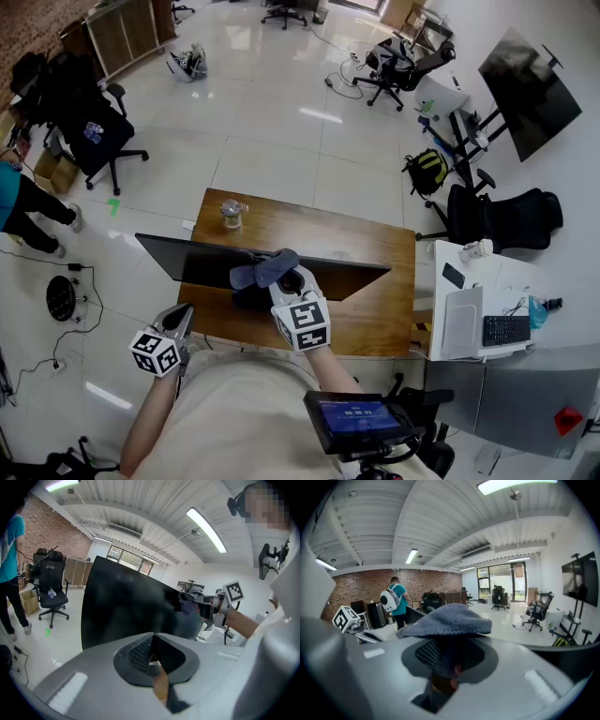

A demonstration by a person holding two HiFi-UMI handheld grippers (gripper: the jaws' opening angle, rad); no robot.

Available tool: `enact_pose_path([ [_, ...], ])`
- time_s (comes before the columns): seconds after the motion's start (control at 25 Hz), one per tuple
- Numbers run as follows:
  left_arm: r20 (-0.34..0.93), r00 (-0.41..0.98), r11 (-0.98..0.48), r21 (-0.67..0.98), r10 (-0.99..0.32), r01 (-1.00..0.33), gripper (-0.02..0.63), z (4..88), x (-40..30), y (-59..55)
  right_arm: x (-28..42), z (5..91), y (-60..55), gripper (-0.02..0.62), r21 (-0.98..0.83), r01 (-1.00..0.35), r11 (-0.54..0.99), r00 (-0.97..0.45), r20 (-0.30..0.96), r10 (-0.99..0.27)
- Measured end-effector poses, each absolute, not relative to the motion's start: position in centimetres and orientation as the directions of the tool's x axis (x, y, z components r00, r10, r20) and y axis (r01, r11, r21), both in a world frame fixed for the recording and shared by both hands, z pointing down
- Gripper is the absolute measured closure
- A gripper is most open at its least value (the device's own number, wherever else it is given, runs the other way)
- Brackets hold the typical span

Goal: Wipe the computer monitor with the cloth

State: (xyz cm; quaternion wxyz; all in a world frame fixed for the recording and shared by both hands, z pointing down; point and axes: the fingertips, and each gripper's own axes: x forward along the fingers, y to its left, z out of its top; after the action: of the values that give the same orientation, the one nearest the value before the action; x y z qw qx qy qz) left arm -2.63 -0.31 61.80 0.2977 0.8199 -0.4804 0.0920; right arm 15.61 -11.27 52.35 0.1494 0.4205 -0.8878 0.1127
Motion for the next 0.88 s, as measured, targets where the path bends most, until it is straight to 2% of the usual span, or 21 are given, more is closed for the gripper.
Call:
enact_pose_path([
  [0.36, 0.44, 0.539, -0.377, 0.406, -0.718, -0.833, 0.604, 62.1, -1.7, -0.2, 22.3, 53.0, -11.5, 0.512, -0.055, -0.846, 0.53, -0.508, 0.381, -0.772],
  [0.88, 0.449, 0.567, -0.407, 0.407, -0.69, -0.818, 0.604, 62.3, -0.6, 0.2, 28.5, 53.3, -11.4, 0.512, -0.058, -0.907, 0.417, -0.405, 0.395, -0.825],
])
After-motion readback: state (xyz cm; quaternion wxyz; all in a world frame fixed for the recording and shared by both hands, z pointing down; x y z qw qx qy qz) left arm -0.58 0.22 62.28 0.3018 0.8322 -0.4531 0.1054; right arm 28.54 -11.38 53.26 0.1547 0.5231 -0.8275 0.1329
